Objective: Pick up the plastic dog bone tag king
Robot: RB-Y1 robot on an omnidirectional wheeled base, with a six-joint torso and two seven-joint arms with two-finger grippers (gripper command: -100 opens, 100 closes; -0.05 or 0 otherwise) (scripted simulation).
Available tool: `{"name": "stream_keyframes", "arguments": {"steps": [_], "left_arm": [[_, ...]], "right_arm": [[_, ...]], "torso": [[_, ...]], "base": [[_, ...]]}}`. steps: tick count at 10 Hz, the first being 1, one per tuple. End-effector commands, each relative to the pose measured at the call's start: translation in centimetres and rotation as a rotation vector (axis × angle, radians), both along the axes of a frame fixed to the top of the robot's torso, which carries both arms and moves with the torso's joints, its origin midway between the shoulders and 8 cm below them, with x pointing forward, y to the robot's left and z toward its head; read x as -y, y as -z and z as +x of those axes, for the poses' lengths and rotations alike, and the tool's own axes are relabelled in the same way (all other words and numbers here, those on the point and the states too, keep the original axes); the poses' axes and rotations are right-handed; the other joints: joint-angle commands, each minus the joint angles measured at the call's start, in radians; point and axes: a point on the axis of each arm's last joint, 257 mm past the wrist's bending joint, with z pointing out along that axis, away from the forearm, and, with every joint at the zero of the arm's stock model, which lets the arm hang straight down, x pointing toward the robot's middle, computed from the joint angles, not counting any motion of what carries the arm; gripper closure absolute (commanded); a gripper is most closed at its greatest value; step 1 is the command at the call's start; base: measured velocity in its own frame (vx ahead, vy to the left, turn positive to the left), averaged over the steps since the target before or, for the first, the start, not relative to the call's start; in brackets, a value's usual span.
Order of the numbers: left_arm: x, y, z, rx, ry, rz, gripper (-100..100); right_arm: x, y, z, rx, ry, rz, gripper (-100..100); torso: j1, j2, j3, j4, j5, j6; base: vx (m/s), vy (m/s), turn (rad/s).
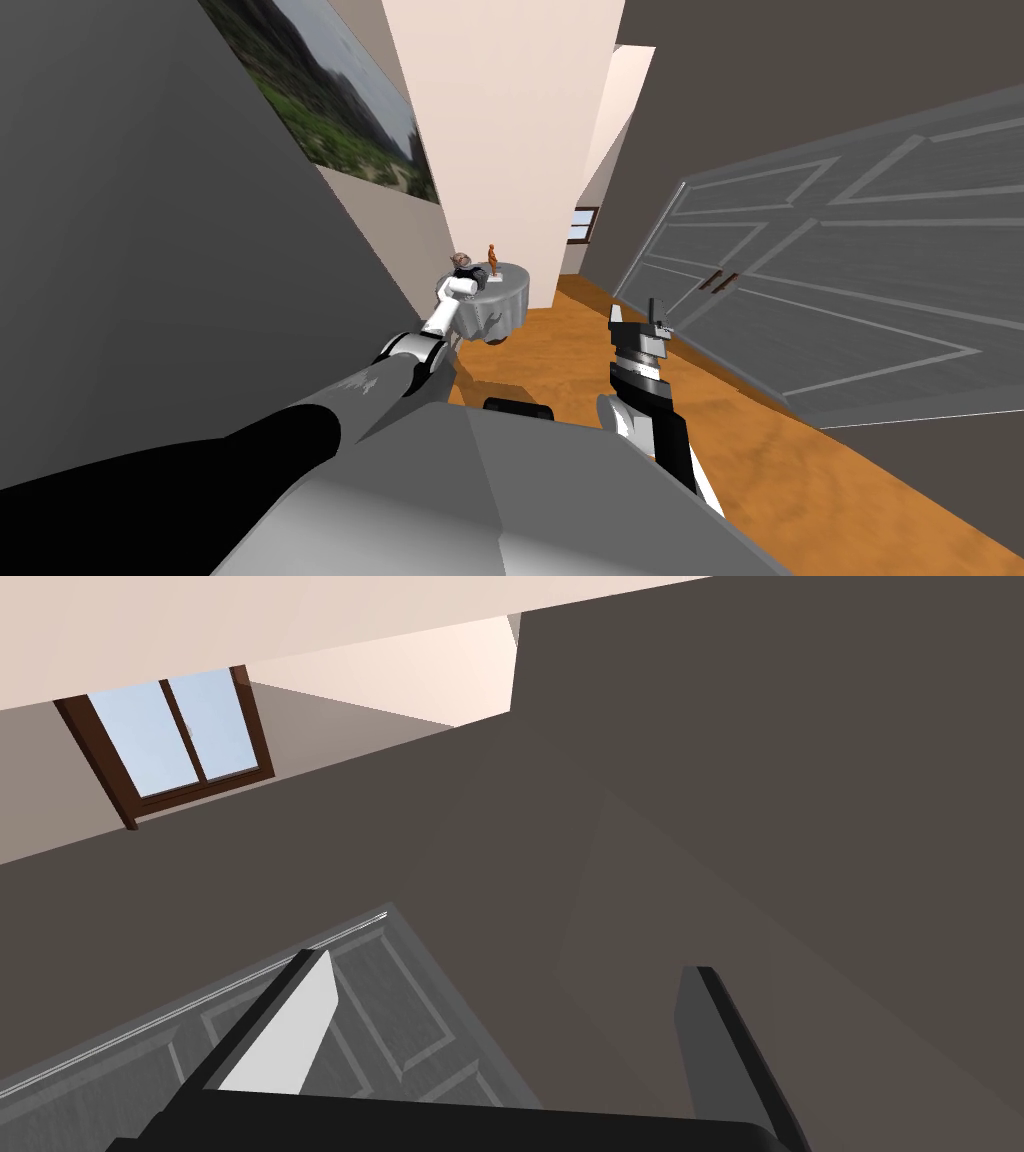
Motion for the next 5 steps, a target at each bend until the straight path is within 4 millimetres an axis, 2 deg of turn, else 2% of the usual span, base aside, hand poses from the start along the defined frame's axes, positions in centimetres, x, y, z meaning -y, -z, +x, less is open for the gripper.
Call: {"name": "stream_keyframes", "arguments": {"steps": [1, 2, 3, 5], "left_arm": [[-0.4, 0.8, 0.0, -0.056, -0.012, 0.005, -100], [-0.5, 1.3, -0.2, -0.078, -0.014, 0.006, -100], [-1.0, 1.0, 0.2, -0.106, -0.027, 0.009, -100], [-1.2, 2.0, -0.4, -0.152, -0.032, 0.012, -100]], "right_arm": [[0.0, 0.0, 0.0, 0.0, 0.0, 0.0, 0], [0.0, 0.0, 0.0, 0.0, 0.0, 0.0, 0], [0.0, 0.0, 0.0, 0.0, 0.0, 0.0, 0], [0.0, 0.0, 0.0, 0.0, 0.0, 0.0, 0]], "torso": [[0.0, 0.0, 0.0, 0.0, 0.0, 0.0], [0.0, 0.0, 0.0, 0.0, 0.0, 0.0], [0.001, 0.0, 0.0, 0.0, 0.0, 0.0], [0.001, 0.0, 0.0, 0.0, 0.0, 0.0]], "base": [[0.013, -0.02, 0.021], [0.007, -0.008, -0.001], [0.013, -0.006, 0.033], [0.013, -0.009, 0.009]]}}
